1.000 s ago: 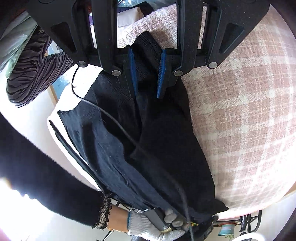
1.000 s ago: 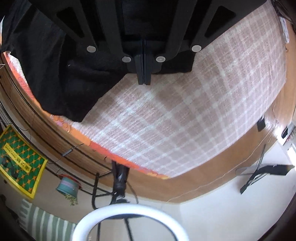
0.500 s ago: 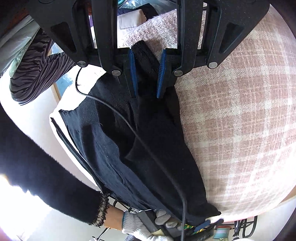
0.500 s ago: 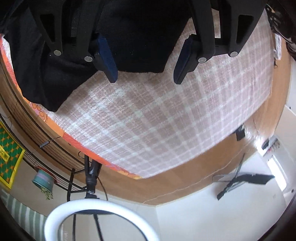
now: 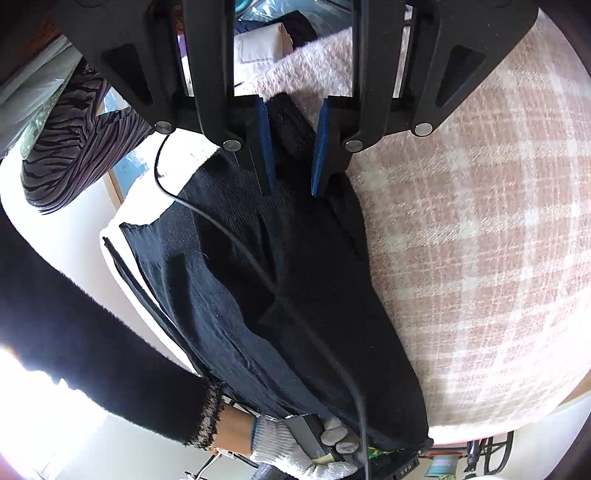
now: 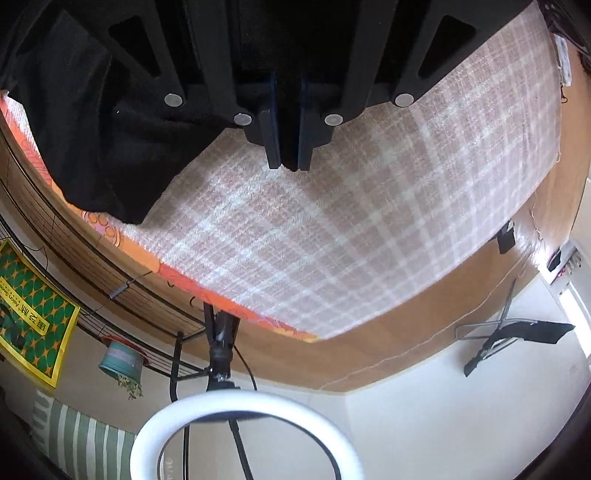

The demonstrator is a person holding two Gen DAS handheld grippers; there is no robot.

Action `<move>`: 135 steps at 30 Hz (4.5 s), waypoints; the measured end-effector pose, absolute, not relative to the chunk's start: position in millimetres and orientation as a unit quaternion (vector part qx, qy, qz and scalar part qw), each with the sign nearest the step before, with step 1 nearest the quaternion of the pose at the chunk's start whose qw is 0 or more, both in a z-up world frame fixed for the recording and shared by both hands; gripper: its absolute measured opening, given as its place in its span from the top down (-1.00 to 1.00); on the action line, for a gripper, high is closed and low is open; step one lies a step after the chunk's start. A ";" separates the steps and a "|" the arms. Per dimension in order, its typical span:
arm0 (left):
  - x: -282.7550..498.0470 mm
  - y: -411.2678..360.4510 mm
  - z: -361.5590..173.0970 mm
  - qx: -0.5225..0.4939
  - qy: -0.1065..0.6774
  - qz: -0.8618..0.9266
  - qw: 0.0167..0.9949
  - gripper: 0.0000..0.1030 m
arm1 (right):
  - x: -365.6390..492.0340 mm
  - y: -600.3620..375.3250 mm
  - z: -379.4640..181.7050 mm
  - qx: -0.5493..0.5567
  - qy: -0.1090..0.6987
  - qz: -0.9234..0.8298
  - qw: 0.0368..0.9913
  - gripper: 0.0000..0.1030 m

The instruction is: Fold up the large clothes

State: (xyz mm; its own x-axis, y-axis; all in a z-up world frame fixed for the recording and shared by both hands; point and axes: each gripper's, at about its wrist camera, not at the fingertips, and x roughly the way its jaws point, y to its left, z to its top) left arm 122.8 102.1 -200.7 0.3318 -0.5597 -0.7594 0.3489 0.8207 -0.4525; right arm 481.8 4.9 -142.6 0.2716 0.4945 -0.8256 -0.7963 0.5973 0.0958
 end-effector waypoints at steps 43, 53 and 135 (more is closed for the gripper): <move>117.6 121.8 -204.3 -0.297 0.576 -0.113 0.753 0.17 | 144.8 -202.4 -164.0 0.212 0.589 0.398 0.670 0.98; 113.4 118.9 -207.9 -0.322 0.564 -0.111 0.752 0.16 | 136.3 -211.7 -145.1 0.107 0.564 0.353 0.739 0.24; 122.0 63.5 -168.5 -0.339 0.446 -0.146 0.816 0.95 | 473.4 -60.8 -114.1 0.017 0.532 0.287 0.796 0.93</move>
State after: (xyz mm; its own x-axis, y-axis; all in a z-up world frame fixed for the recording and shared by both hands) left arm 122.0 63.5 -168.5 0.5603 -0.5401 -0.6280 -0.0640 0.7276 -0.6830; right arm 473.4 -60.8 -114.1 0.2687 0.4745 -0.8382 -0.4384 0.8351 0.3322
